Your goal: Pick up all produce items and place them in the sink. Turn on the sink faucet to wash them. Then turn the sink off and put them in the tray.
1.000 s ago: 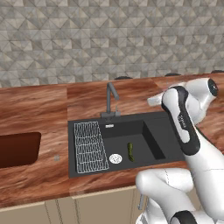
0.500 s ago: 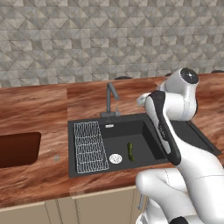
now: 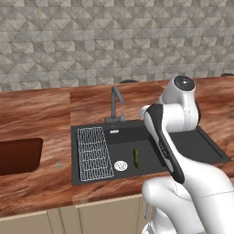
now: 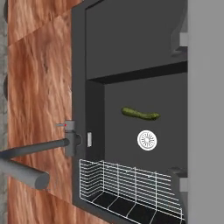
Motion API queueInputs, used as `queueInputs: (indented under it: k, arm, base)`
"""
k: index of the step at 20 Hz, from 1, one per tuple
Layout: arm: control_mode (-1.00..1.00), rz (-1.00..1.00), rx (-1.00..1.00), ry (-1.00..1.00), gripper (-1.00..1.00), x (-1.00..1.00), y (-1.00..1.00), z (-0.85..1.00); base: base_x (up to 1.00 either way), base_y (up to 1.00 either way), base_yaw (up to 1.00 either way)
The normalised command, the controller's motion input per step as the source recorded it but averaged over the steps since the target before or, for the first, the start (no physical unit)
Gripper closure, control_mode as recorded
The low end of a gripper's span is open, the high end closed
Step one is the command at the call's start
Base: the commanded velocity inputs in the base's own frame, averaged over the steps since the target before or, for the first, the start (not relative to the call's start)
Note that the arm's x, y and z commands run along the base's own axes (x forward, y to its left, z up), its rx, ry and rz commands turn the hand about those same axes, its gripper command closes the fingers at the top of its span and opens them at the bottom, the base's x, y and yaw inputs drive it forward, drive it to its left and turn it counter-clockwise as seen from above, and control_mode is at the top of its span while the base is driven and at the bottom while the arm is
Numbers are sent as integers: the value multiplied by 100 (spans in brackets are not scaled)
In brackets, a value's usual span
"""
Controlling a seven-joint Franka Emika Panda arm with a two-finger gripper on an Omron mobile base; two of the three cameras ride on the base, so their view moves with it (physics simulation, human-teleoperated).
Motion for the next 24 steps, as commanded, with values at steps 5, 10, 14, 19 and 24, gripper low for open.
queueInputs:
  k: [5, 10, 14, 19, 24]
  arm:
    - [-100, 0, -3, 8, -100, -2, 12, -48]
    - [-100, 0, 0, 7, -100, 0, 8, -44]
    - [-100, 0, 0, 3, -100, 0, 1, -35]
    - [-100, -1, 0, 5, -100, 4, 0, -38]
    - [-100, -3, 0, 9, -100, 5, 0, -39]
  base:
    - [0, 0, 0]
    - [0, 0, 0]
    - [0, 0, 0]
    - [0, 0, 0]
    - [0, 0, 0]
